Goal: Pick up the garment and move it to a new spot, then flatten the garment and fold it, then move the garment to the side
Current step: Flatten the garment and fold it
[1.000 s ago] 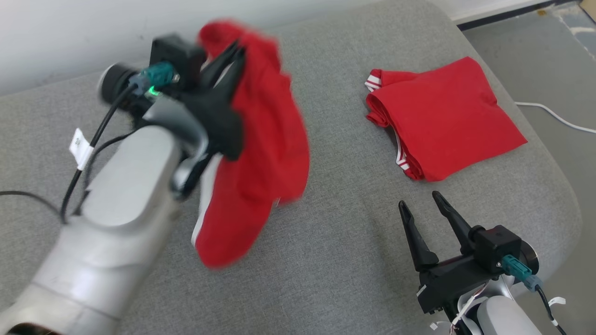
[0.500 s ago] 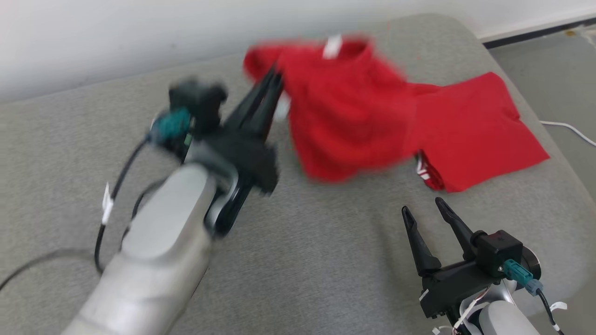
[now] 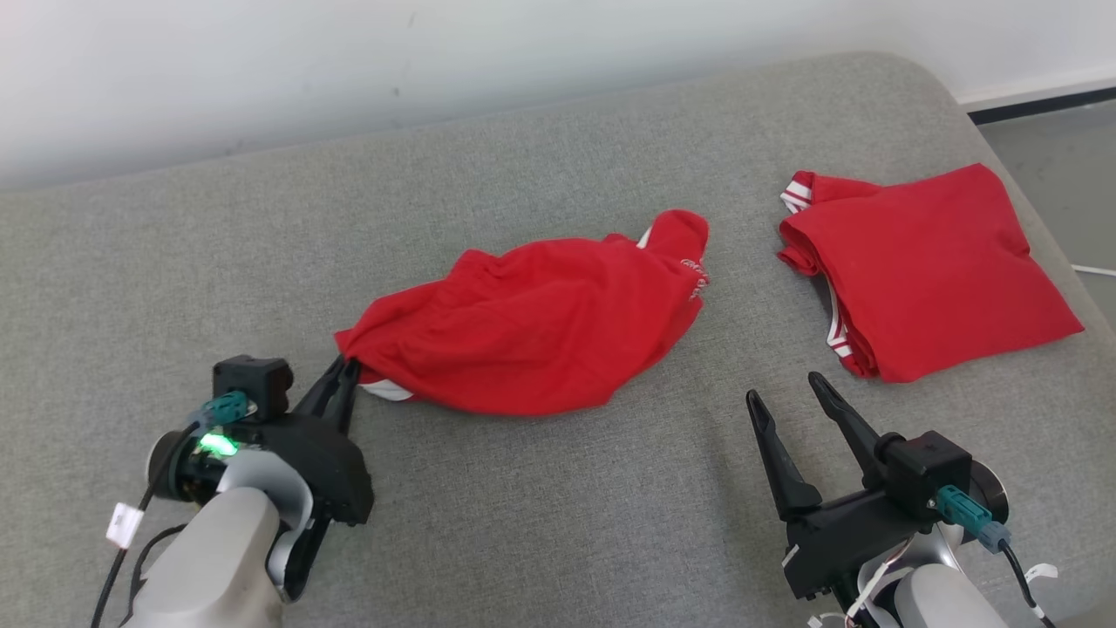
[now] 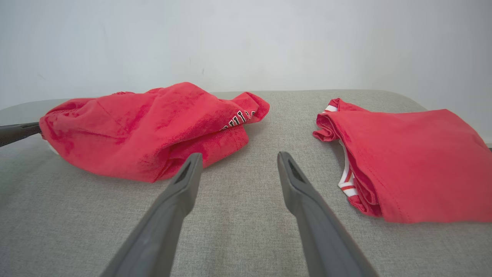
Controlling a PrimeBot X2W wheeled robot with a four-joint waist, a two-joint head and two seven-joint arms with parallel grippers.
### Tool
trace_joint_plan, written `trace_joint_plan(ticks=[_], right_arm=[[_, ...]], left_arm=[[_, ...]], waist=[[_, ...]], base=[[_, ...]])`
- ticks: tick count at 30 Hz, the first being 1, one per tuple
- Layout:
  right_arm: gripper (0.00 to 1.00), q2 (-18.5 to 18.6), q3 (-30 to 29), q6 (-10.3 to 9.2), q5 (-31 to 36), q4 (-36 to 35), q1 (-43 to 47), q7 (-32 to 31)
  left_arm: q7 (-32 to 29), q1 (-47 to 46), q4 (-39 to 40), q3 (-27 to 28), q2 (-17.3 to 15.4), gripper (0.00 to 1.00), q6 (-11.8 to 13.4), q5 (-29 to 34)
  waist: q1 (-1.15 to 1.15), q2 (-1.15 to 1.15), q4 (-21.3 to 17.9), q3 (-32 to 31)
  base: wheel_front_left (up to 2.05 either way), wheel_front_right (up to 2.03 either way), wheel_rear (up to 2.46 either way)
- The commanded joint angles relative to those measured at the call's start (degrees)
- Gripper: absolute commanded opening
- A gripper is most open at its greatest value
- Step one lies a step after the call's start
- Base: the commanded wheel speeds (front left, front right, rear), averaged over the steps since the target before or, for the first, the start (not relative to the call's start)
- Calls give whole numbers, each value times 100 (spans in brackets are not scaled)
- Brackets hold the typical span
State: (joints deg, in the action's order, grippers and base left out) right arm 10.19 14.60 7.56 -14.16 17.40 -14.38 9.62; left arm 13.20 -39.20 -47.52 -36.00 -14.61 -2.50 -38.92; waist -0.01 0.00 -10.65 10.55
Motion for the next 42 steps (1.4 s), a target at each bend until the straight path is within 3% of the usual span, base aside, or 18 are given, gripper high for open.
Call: trace_joint_plan(ticks=[1,2,3,7,17,20,27,37,42], right_arm=[[100,41,7,-17,-46,2,30,9],[100,45,8,-17,-54,2,50,8],[100,52,5,-17,-57,3,74,7],[100,63,-22,-17,-54,3,165,-9],[100,42,-14,-17,-80,-56,274,-39],[100,24,9,-17,-78,-66,264,-34],[100,-28,123,-17,-94,-70,122,-1],[100,-143,169,-17,-89,79,-59,155],[100,-154,222,-17,-130,164,-91,215]], left_arm=[[22,110,-48,40,-54,1,35,-48],[31,117,-46,62,-81,95,20,-75],[42,117,-35,114,-98,100,31,-132],[-117,109,45,210,-188,100,54,-244],[-1595,-251,863,160,-587,100,604,-322],[-1927,-403,1080,204,-557,100,652,-457],[-3439,-933,1142,67,-308,100,915,-755],[-4423,-1384,935,-58,-458,100,1305,-724],[-4758,-1453,883,-2,-509,100,1354,-907]], waist=[[1,0,3,-61],[1,0,0,-84],[1,0,-4,-109],[1,0,-29,-209],[1,0,-221,-365],[1,0,-300,-323],[1,0,-692,-90],[1,0,-1142,217],[1,0,-1233,289]], base=[[0,0,0],[0,0,0],[0,0,0],[0,0,0],[0,0,0],[0,0,0],[0,0,0],[0,0,0],[0,0,0]])
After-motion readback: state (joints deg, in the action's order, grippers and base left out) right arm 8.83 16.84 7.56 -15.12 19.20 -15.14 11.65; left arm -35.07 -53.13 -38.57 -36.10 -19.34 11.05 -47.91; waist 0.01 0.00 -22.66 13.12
